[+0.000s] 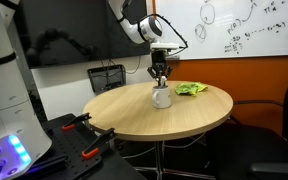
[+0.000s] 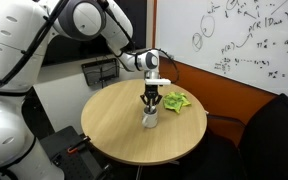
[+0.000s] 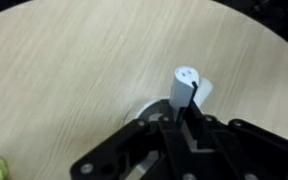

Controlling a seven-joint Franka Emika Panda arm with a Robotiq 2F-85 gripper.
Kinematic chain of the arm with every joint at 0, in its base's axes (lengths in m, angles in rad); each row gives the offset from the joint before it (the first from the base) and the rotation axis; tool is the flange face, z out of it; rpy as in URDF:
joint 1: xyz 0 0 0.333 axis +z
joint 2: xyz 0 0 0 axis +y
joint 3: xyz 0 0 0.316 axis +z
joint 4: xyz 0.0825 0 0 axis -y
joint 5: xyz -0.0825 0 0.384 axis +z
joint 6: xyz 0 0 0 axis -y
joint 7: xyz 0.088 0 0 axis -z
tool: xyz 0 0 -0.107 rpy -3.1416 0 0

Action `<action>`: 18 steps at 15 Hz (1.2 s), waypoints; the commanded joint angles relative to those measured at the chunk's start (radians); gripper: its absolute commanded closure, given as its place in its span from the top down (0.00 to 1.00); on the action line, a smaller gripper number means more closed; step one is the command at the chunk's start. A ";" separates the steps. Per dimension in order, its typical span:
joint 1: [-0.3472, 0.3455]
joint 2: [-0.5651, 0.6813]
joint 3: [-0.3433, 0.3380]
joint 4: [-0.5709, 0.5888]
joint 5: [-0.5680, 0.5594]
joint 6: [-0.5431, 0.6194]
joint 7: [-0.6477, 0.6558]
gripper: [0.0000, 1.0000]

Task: Remove the marker from the mug.

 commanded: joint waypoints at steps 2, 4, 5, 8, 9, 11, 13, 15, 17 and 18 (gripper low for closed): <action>0.033 -0.128 0.009 -0.029 -0.063 -0.152 0.021 0.05; 0.054 -0.182 0.010 -0.031 -0.095 -0.199 0.062 0.05; 0.063 -0.206 0.013 -0.036 -0.107 -0.206 0.083 0.05; 0.071 -0.245 0.041 -0.066 -0.121 -0.112 0.091 0.05; 0.062 -0.237 0.056 -0.068 -0.088 -0.060 0.070 0.05; 0.054 -0.202 0.074 -0.064 -0.036 0.030 0.064 0.05; 0.037 -0.163 0.096 -0.067 0.050 0.142 0.019 0.05; 0.032 -0.117 0.114 -0.059 0.102 0.223 -0.017 0.05; 0.032 -0.078 0.130 -0.048 0.135 0.269 -0.055 0.05; 0.035 -0.055 0.138 -0.037 0.147 0.277 -0.071 0.05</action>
